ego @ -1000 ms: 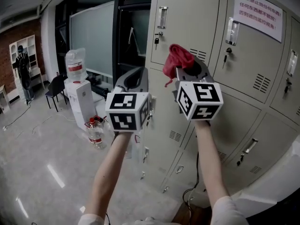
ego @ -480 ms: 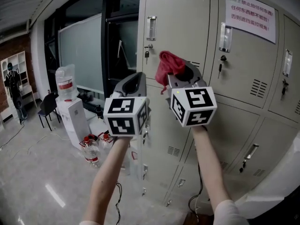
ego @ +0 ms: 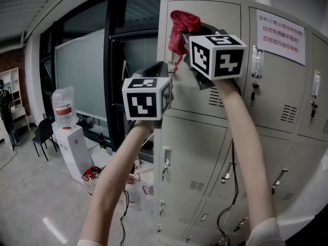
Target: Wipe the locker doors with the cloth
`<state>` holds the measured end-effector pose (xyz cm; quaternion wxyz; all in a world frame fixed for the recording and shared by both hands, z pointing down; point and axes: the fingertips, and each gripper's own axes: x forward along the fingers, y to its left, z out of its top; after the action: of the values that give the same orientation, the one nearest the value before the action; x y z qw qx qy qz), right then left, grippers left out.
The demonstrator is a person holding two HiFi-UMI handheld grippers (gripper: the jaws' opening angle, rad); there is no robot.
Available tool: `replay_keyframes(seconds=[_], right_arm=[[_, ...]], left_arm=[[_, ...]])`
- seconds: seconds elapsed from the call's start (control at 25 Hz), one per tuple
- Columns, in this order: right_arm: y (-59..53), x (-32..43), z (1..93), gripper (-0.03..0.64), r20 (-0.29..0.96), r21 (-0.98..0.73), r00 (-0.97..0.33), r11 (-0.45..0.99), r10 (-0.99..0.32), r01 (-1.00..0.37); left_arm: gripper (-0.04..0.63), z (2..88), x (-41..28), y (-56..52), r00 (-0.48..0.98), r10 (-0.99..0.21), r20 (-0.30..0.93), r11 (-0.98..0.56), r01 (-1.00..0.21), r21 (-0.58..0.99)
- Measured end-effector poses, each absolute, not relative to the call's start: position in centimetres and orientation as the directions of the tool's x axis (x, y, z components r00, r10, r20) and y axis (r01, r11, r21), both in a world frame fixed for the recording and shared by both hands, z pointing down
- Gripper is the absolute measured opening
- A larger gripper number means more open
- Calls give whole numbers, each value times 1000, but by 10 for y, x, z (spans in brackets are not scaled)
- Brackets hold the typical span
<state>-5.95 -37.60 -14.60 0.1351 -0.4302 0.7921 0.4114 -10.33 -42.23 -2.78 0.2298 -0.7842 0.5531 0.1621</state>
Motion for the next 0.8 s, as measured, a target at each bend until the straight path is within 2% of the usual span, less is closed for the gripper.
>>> replay_keyframes(seconds=[0.2, 0.36, 0.8], right_arm=[[-414, -85, -207, 31, -486, 594, -567, 225, -666, -773], [-443, -90, -234, 31, -459, 600, -495, 153, -737, -785], [-476, -103, -268, 31, -409, 554, -422, 147, -809, -819]], left_arm=[[15, -68, -111, -434, 360, -760, -541, -335, -930, -150], [15, -86, -116, -445, 377, -752, -540, -364, -921, -137], [15, -99, -137, -456, 391, -741, -546, -408, -908, -98]])
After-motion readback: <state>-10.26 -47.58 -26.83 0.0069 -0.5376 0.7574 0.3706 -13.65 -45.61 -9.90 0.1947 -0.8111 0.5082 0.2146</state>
